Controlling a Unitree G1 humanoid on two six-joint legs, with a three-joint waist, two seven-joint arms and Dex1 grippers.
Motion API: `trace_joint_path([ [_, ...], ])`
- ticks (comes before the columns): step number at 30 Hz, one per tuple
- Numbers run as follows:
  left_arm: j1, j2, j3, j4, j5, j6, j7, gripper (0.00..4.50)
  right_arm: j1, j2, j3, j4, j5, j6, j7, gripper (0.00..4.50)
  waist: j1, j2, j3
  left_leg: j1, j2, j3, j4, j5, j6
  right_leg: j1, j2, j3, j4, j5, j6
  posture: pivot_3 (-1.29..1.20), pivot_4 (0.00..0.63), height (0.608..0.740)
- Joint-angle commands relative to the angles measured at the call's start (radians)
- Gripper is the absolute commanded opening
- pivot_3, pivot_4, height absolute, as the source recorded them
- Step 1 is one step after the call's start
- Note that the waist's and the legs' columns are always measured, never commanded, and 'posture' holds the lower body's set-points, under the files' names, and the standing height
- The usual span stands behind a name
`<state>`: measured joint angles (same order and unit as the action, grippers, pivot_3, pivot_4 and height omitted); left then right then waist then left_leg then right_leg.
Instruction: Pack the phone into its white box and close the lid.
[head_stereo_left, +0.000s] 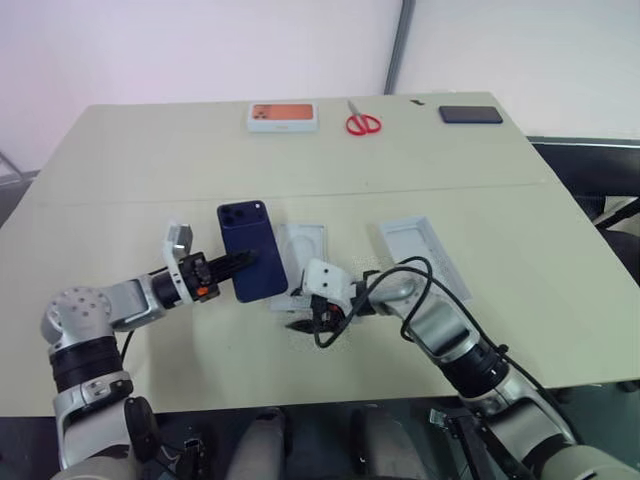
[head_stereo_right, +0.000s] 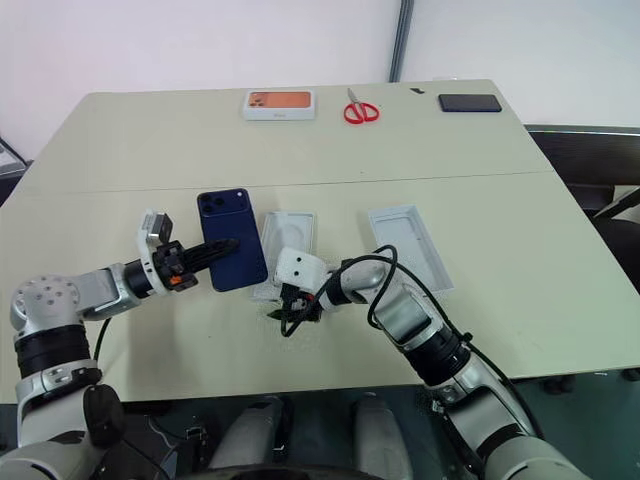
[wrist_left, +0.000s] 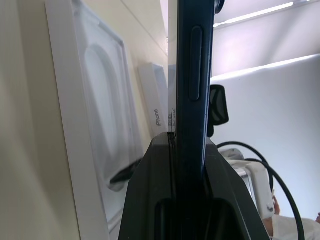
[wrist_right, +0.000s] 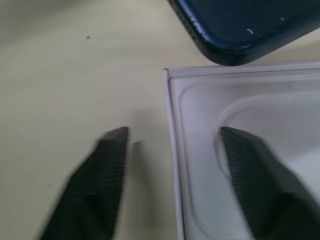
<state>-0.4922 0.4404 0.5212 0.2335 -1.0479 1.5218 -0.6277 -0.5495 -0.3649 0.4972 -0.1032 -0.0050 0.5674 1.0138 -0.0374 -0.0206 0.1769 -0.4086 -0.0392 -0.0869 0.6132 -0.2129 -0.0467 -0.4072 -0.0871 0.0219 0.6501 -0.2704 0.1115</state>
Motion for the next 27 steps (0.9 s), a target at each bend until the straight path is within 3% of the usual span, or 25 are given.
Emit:
trace_joint_path([
  [1,-0.021,0.013,-0.031,-0.022,-0.017,-0.017,-0.042,0.00,-0.014,-0.035,-0.022,-0.056,0.028,-0.053,0.036,4.44,0.000,0.000,0.000,0.000,0.000,0.000,0.000,0.000,0.000,0.000,0.000,0.000,0.000,0.000,0.000,0.00,0.150,0.740],
  [10,-0.157,0.060,-0.240,0.139,0.104,-0.135,-0.198,0.00,0.003,-0.191,-0.268,-0.064,0.204,-0.054,0.112,4.44,0.009,-0.001,0.001,0.000,-0.001,0.000,0.000,0.000,0.000,0.001,0.000,-0.001,-0.001,0.000,0.000,0.00,0.150,0.740],
  [13,-0.205,0.074,-0.344,0.228,0.176,-0.197,-0.296,0.00,0.022,-0.236,-0.275,-0.025,0.177,-0.100,0.100,4.44,0.018,-0.001,0.001,0.000,-0.002,0.003,0.000,0.000,0.000,0.001,0.000,-0.001,-0.002,0.000,0.000,0.00,0.150,0.740],
  [20,-0.304,0.067,-0.490,0.414,0.301,-0.292,-0.486,0.00,0.032,-0.229,-0.279,-0.053,0.187,-0.083,0.052,4.44,0.018,-0.002,0.003,-0.001,0.000,0.003,0.000,0.000,0.000,0.000,0.003,-0.001,-0.001,0.000,0.000,0.00,0.150,0.740],
  [27,-0.336,0.059,-0.515,0.479,0.371,-0.331,-0.548,3.32,0.052,-0.222,-0.271,-0.070,0.194,-0.074,0.022,4.50,0.021,-0.002,0.003,-0.001,0.000,0.003,0.001,0.000,0.000,0.001,0.003,-0.001,-0.001,0.000,0.000,0.00,0.150,0.740],
])
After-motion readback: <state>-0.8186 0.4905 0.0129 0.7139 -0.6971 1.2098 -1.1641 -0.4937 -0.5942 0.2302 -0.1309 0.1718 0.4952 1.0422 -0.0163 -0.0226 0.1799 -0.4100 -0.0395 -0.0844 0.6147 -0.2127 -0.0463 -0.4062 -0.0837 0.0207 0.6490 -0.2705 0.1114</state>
